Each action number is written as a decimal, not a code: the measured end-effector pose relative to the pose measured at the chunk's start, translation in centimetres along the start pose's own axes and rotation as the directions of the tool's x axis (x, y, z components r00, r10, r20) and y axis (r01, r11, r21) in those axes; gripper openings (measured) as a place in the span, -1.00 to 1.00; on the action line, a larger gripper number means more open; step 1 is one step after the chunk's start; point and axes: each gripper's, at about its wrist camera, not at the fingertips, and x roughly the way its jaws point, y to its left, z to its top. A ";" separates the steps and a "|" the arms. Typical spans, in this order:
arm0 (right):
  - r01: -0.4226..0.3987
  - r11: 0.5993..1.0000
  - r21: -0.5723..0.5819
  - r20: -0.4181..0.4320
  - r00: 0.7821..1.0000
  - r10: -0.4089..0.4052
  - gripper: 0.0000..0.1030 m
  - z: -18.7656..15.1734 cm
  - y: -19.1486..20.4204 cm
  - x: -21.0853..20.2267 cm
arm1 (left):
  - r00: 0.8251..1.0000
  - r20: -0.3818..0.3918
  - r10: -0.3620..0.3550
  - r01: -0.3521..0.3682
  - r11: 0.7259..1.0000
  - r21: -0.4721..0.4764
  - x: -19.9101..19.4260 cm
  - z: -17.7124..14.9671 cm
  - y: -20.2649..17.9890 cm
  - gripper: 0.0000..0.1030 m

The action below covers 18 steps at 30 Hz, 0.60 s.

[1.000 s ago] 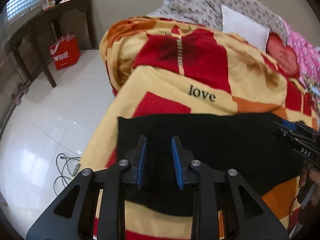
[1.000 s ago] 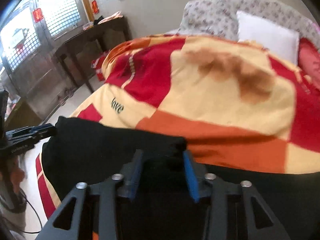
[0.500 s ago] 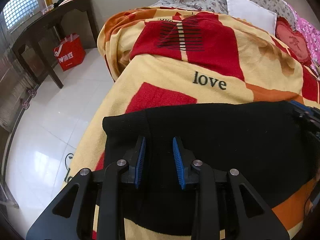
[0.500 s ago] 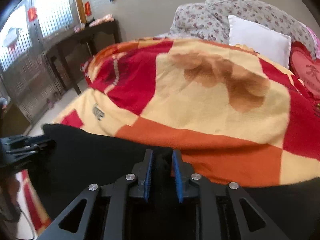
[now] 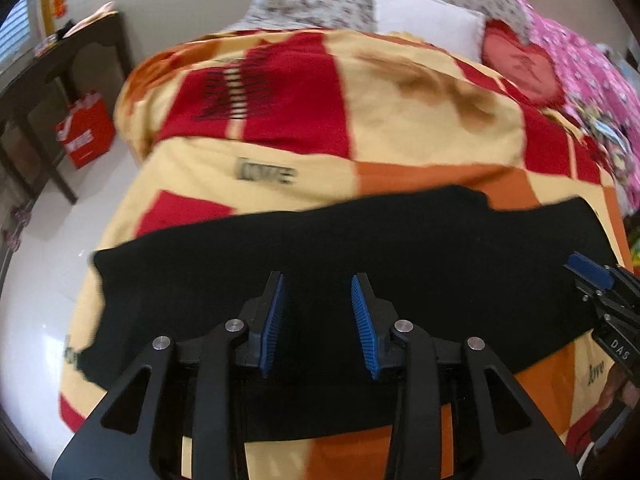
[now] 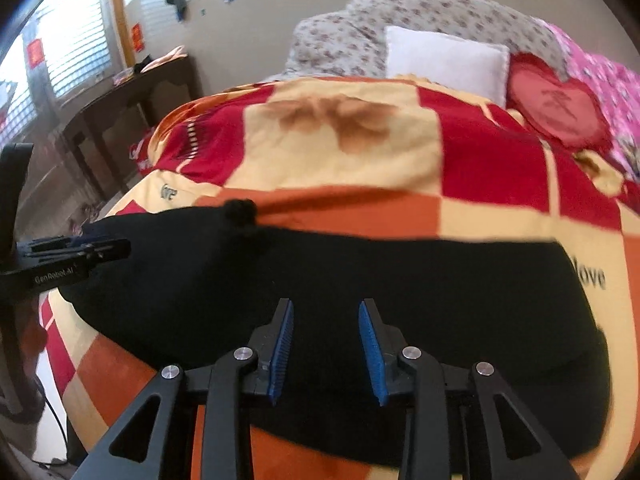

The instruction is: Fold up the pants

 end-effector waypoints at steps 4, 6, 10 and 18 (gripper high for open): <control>0.006 1.000 0.030 -0.030 1.000 -0.005 -0.31 -1.5 -1.2 0.9 | 0.999 -0.034 -0.017 0.018 0.999 0.044 1.6 -0.4 -3.0 -0.34; -0.010 0.999 0.033 -0.032 0.999 0.011 -0.29 -1.7 -1.4 0.6 | 1.000 -0.018 0.023 -0.021 0.998 0.064 2.0 -0.5 -4.0 -0.33; 0.011 0.999 0.048 0.009 1.000 -0.012 -0.29 -1.6 -3.2 -2.3 | 0.999 -0.024 0.022 -0.021 0.998 0.066 1.9 -0.3 -4.7 -0.33; 0.186 0.949 0.255 0.008 0.981 -0.194 -0.23 -5.1 -12.1 -6.8 | 0.999 -0.027 -0.035 0.038 0.992 0.119 1.6 0.6 -7.9 -0.33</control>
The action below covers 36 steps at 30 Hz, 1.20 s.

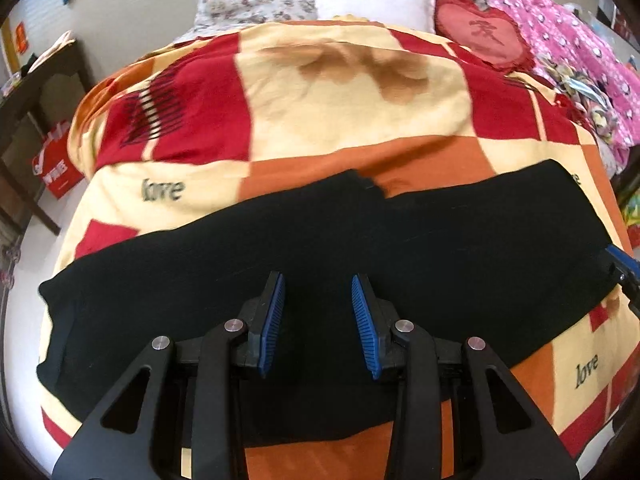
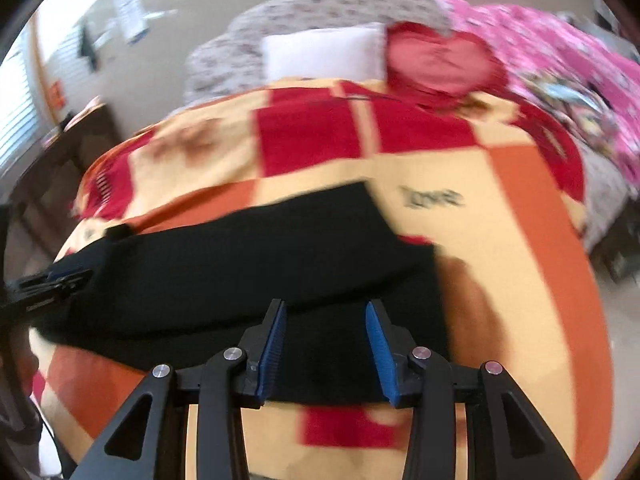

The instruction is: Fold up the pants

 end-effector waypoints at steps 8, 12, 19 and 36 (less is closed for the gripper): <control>-0.022 0.999 0.041 -0.014 1.000 0.023 -0.22 2.1 -2.3 0.8 | 0.998 0.016 -0.055 0.054 0.998 0.015 -0.6 1.3 -2.0 -0.33; -0.035 0.995 0.095 -0.081 0.996 0.043 -0.21 2.4 -2.8 3.9 | 0.999 0.005 -0.053 0.053 0.998 0.016 -0.1 1.6 -2.3 -0.33; -0.199 0.946 0.258 0.057 0.980 0.190 -0.58 3.2 -4.1 5.8 | 0.999 -0.010 -0.052 0.052 0.998 0.027 0.8 1.9 -3.2 -0.19; -0.053 0.978 0.203 0.028 0.998 0.048 -0.85 -1.1 -5.3 0.6 | 0.999 -0.018 -0.045 0.046 0.999 0.019 0.1 1.2 -2.2 -0.08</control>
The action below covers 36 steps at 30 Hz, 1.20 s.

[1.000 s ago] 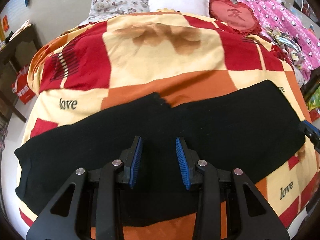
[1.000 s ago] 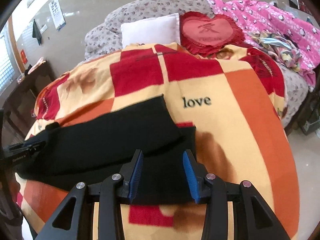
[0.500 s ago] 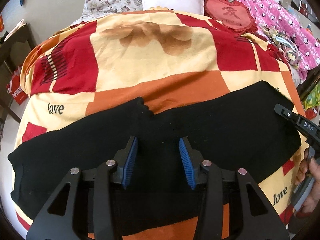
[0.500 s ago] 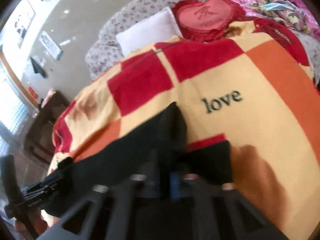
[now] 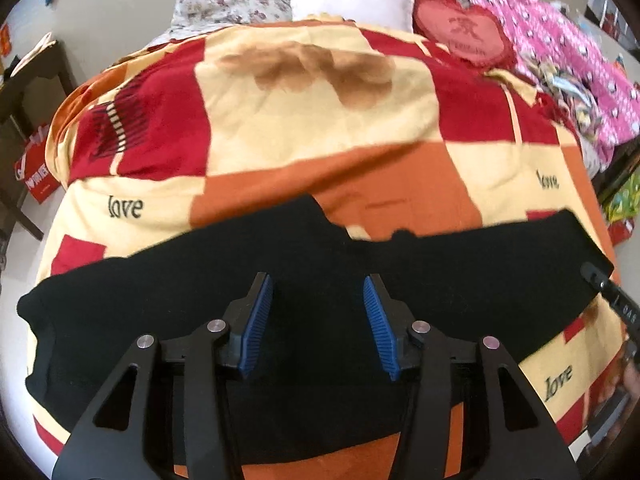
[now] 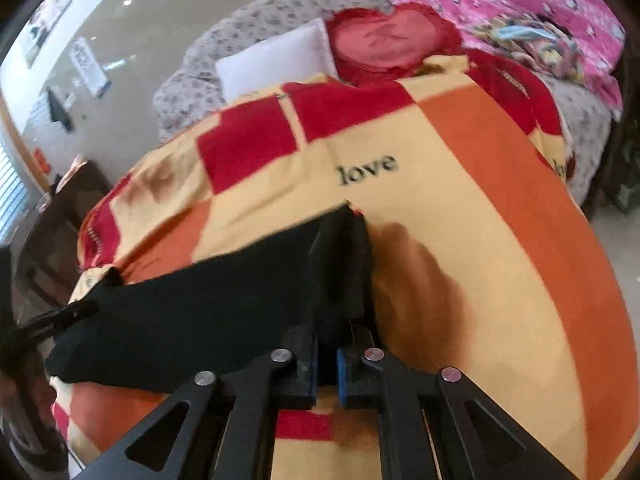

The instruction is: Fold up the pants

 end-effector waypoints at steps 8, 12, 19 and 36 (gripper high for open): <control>0.038 0.997 -0.067 0.126 0.992 -0.029 -0.46 2.2 2.3 -3.9 | 0.999 0.010 0.036 -0.036 0.999 0.013 0.7 0.4 -0.4 -0.08; -0.049 0.983 -0.179 0.047 0.997 0.059 -0.46 2.3 6.2 -0.8 | 0.998 0.001 0.058 -0.058 0.998 0.032 1.6 0.6 -0.9 -0.08; 0.037 0.968 -0.248 -0.027 0.999 -0.045 -0.46 2.1 7.6 5.3 | 0.998 0.005 0.055 -0.055 0.998 0.024 2.6 1.3 -0.7 0.03; 0.064 0.973 -0.222 -0.021 0.997 -0.070 -0.40 0.7 5.6 0.4 | 1.000 0.022 0.015 -0.016 0.999 0.040 0.3 -0.3 -2.5 0.04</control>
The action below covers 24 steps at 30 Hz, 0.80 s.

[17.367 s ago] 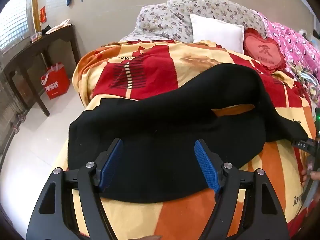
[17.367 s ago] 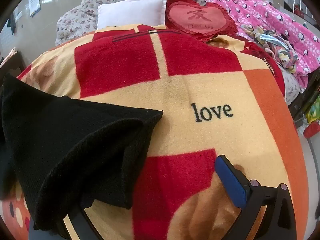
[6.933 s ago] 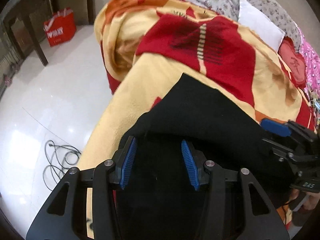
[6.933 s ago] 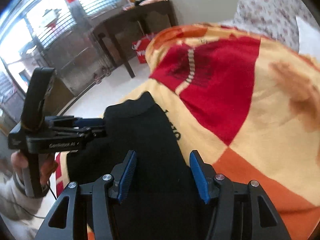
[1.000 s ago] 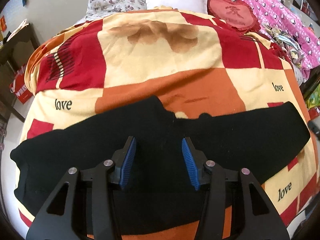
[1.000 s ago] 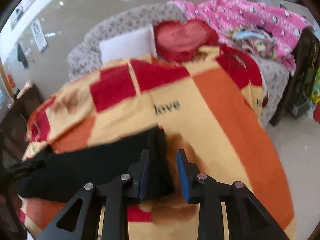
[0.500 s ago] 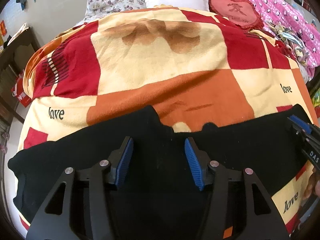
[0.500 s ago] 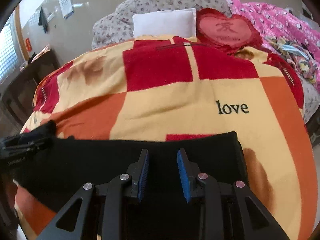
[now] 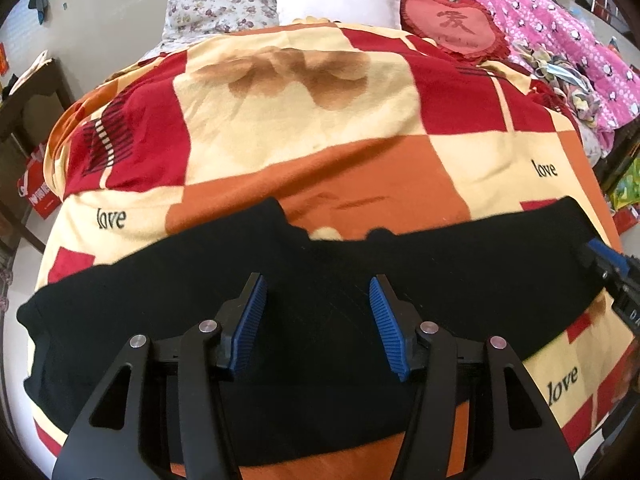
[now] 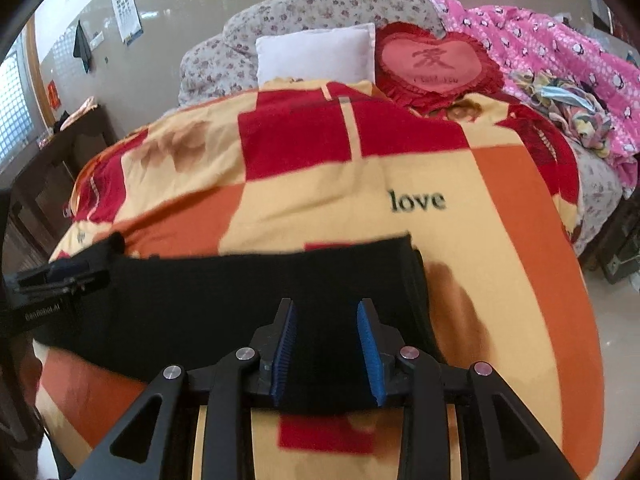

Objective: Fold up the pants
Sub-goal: 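Grasp the pants end with the right gripper while the left gripper grasps nearby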

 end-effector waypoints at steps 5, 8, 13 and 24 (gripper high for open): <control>-0.003 0.999 0.047 -0.006 1.000 0.003 -0.38 -1.8 -1.2 0.7 | 1.000 -0.021 0.014 -0.013 1.000 0.016 0.9 -0.9 -0.9 0.04; -0.018 0.998 0.059 0.000 1.000 0.018 -0.33 -1.7 -1.3 0.6 | 0.999 -0.020 0.025 -0.025 0.999 0.027 1.0 -1.0 -1.2 0.04; -0.016 0.998 0.058 0.015 1.000 0.015 -0.18 -1.8 -1.4 -1.1 | 1.000 -0.028 0.002 -0.002 1.000 0.028 0.6 -0.7 -1.5 0.04; -0.057 0.982 0.179 0.040 0.998 0.050 -0.12 -4.4 -5.3 -3.7 | 0.991 -0.053 -0.123 0.130 0.981 0.147 0.0 1.0 -6.4 0.04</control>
